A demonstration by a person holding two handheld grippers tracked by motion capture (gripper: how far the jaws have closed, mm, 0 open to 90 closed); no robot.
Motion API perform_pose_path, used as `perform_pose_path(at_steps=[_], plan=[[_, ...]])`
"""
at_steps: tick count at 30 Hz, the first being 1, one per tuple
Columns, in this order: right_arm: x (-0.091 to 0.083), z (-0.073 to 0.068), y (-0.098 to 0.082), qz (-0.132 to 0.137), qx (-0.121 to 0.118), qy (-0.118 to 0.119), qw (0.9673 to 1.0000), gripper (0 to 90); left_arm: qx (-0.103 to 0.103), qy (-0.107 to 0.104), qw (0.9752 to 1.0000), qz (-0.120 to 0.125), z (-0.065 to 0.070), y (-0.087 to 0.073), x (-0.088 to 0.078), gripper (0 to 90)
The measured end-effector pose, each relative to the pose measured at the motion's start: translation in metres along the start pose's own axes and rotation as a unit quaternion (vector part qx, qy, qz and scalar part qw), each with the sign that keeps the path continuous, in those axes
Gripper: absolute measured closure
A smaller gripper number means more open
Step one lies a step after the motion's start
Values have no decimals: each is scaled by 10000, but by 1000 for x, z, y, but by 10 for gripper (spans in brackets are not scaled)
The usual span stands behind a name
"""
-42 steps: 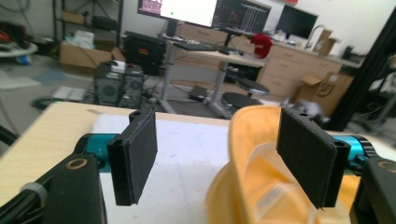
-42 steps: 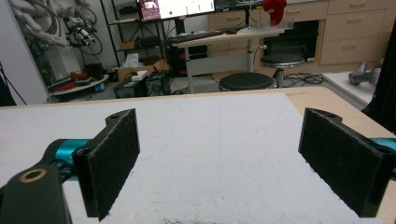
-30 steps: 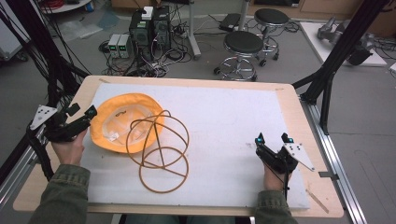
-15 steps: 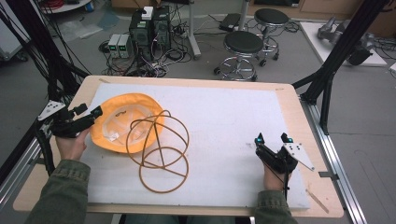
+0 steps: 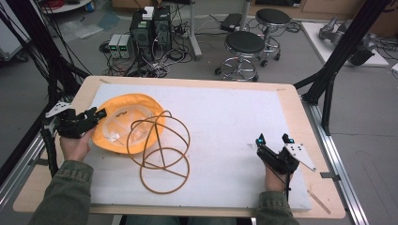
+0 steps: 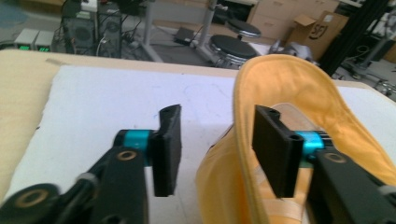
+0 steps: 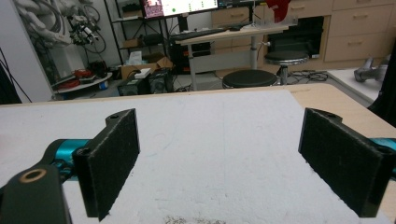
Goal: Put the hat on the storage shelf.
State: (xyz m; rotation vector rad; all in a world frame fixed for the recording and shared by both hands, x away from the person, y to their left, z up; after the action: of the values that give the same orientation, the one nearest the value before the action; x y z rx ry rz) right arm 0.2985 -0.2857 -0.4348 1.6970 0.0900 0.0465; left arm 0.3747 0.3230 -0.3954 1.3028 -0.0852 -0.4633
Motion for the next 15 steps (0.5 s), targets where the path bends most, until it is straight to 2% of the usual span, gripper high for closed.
perform_pose_path(at_steps=[2,4,5,8,15], plan=[[0,0,0,-17,15,1,10000,114,-55,-113,9999,0,0,0,0,662],[0,0,0,-4,-5,0,10000,114,-27,-154,9999,2,1,0,0,828],[0,0,0,-24,21,-1,10000,114,-39,-211,9998,11,2,0,0,851],[0,0,0,-30,19,3,10000,114,102,-169,9998,43,4,0,-1,865],[0,0,-1,-34,22,17,10000,114,155,-165,9997,104,6,0,-1,866]])
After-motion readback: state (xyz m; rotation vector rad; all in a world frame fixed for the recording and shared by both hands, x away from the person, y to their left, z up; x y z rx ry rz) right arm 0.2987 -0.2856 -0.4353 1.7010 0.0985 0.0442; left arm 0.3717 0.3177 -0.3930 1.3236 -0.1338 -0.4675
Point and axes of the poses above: each handheld gripper's, and its own axes: x roughly forward along the jaws, y roughly out of its top, z roughly to its right, the point moved 2 cm from there along x, roughly forward along the jaws, and after that the axes turned 6 degrees about z, right-handed, at the moved point
